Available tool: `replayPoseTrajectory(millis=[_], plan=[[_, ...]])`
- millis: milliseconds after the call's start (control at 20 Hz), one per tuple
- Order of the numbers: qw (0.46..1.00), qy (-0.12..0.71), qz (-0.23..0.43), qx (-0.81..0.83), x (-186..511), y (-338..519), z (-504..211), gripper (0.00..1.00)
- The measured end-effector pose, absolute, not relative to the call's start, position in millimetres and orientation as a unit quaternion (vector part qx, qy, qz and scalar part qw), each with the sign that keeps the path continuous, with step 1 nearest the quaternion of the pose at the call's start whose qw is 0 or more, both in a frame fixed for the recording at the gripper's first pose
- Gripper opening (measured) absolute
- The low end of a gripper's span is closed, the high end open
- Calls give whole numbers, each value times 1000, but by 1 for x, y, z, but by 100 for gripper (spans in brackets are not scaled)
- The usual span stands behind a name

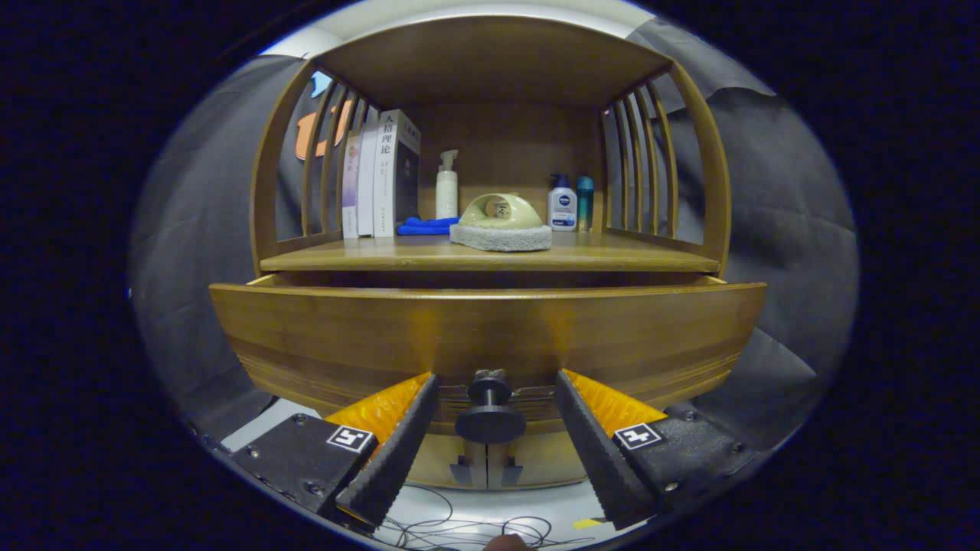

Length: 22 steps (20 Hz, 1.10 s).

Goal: Pull open the drawer, take out the items inside it, and place them on the countertop above the cabinet.

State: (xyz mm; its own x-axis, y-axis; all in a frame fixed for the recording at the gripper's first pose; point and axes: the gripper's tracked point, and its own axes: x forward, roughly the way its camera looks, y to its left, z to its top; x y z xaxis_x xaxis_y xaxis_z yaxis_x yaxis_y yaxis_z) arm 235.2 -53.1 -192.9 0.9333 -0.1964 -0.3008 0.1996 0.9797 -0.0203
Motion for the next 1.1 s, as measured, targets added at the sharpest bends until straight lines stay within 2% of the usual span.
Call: replayPoseTrajectory(millis=[500, 1100], plan=[[980, 166, -112, 9, 288, -60, -192, 100], [980, 171, -100, -2, 267, -58, -190, 100]])
